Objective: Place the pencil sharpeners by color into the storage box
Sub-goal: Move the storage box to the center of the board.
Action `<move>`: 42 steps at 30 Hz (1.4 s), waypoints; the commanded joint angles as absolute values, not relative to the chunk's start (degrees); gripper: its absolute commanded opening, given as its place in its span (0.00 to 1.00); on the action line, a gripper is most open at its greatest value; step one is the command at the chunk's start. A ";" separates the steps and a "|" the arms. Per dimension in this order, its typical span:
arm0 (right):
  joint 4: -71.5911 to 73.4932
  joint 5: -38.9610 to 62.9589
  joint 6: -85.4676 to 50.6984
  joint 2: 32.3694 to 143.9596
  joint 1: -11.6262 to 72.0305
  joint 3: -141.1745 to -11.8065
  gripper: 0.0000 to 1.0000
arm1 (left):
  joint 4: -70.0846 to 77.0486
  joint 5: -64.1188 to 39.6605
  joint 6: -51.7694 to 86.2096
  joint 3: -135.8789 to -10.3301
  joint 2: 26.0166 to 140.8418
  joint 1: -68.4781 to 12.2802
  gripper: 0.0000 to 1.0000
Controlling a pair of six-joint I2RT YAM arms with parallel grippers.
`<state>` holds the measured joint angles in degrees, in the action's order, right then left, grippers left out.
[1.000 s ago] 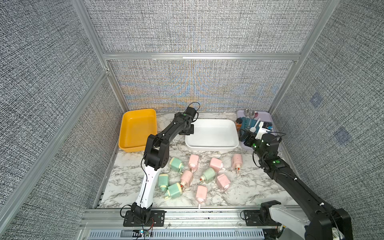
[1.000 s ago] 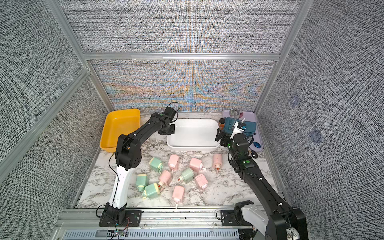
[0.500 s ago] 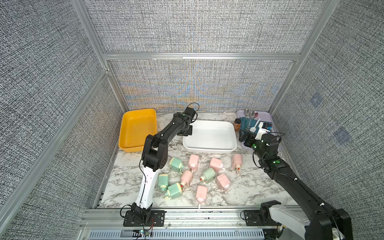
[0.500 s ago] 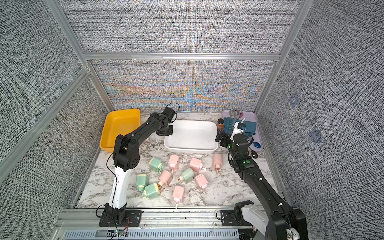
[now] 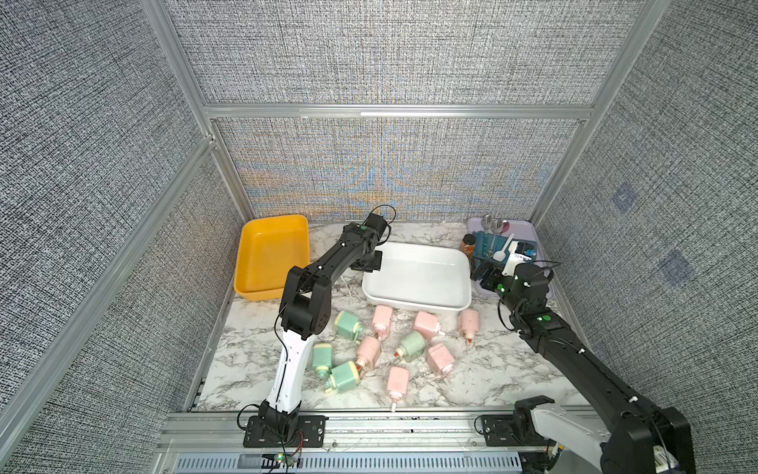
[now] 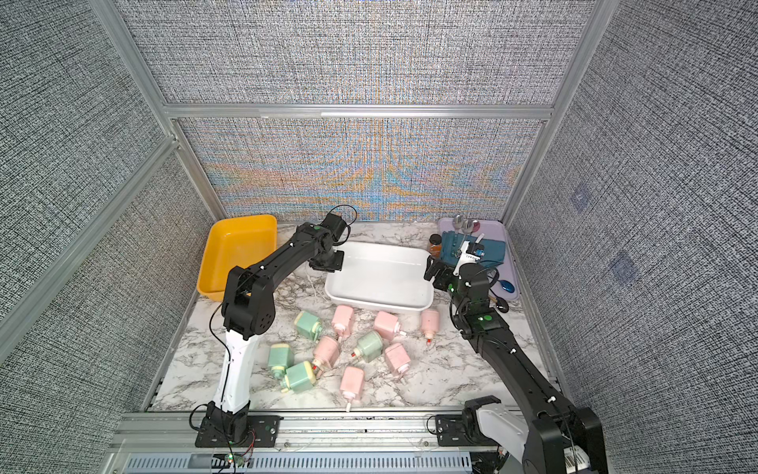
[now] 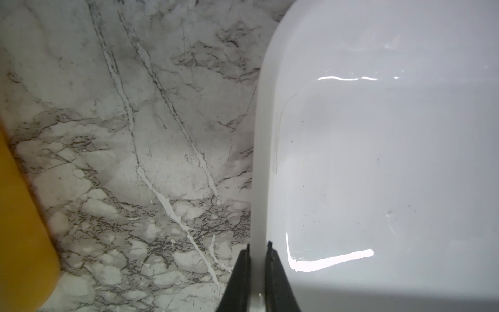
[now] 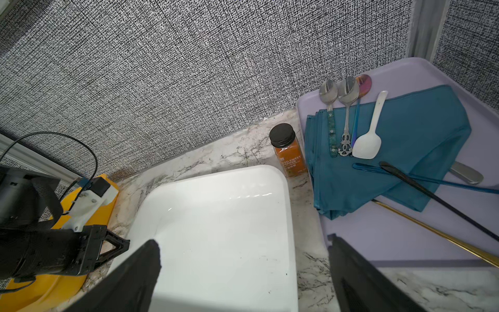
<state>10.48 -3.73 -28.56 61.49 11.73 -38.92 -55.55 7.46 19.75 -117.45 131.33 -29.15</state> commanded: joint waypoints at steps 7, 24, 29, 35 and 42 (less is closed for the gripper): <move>10.35 -3.60 -28.74 61.28 11.83 -39.31 0.99 | -56.34 5.11 22.82 -120.23 133.07 -29.47 0.00; 10.32 -2.07 -28.39 64.59 11.78 -41.32 0.99 | -56.43 0.88 26.94 -119.88 133.57 -30.67 0.05; 10.35 -1.67 -28.43 65.11 11.79 -41.40 0.99 | -56.34 0.31 27.47 -120.06 133.50 -31.11 0.07; 10.29 -1.46 -28.30 65.61 11.82 -41.66 0.99 | -55.58 -1.05 29.21 -119.76 133.17 -31.95 0.09; 10.02 -1.08 -28.12 65.65 11.78 -41.65 0.99 | -54.89 -1.89 30.69 -119.47 132.80 -32.29 0.12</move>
